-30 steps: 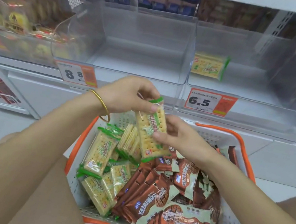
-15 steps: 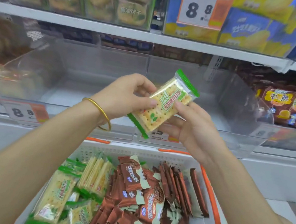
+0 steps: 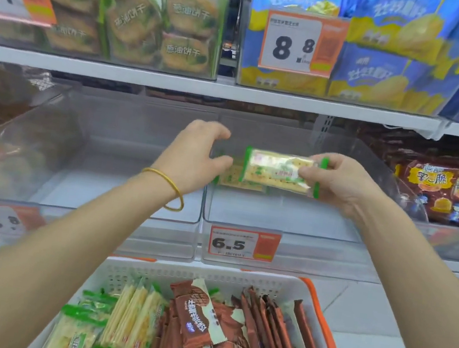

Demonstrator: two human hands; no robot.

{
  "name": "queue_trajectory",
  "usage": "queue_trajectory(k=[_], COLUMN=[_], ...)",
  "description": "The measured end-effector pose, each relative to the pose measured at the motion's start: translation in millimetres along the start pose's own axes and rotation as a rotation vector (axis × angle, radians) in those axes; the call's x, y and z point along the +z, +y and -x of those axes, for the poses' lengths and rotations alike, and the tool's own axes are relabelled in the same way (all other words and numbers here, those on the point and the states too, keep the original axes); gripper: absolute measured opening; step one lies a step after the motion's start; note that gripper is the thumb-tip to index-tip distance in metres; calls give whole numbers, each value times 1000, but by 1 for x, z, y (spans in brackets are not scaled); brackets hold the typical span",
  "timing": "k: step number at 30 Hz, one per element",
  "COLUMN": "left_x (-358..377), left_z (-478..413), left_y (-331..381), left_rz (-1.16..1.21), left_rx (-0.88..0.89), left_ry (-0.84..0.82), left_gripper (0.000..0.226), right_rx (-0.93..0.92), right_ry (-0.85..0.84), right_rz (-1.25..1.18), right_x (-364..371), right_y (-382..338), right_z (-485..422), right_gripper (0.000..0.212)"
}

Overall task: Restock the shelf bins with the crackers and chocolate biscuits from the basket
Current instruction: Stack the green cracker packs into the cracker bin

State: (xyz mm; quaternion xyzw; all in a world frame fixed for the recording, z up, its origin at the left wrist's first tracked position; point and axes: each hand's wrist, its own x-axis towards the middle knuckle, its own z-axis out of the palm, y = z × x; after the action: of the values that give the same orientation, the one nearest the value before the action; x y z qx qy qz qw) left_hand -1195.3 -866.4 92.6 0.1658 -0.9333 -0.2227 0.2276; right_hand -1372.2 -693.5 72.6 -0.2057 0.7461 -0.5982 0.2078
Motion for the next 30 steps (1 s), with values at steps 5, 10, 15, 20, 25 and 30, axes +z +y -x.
queue_trajectory(k=[5,10,15,20,25,30], left_x=[25,33,34,35,35,35], left_z=[7,9,10,12,12,13], left_y=[-23,-29,-30,-31,-30,-31], left_rz=[-50,-75,-59,-37,-33,-22], left_rx=[-63,-15,13,15,1,-1], left_ry=[-145,-71,-47,-25,-28,-32], left_gripper=[43,38,35,33,35,36], right_rx=[101,-8,-37,-33,-1,83], right_ry=[-93,-193,-95,30,65,65], right_rz=[357,663,940,896,788,732], right_x=[28,57,69,78,82,83], right_y=[16,31,46,55,60,61], right_z=[-39,-80,-104,-115,-116,-118], right_gripper=[36,39,40,48,61,81])
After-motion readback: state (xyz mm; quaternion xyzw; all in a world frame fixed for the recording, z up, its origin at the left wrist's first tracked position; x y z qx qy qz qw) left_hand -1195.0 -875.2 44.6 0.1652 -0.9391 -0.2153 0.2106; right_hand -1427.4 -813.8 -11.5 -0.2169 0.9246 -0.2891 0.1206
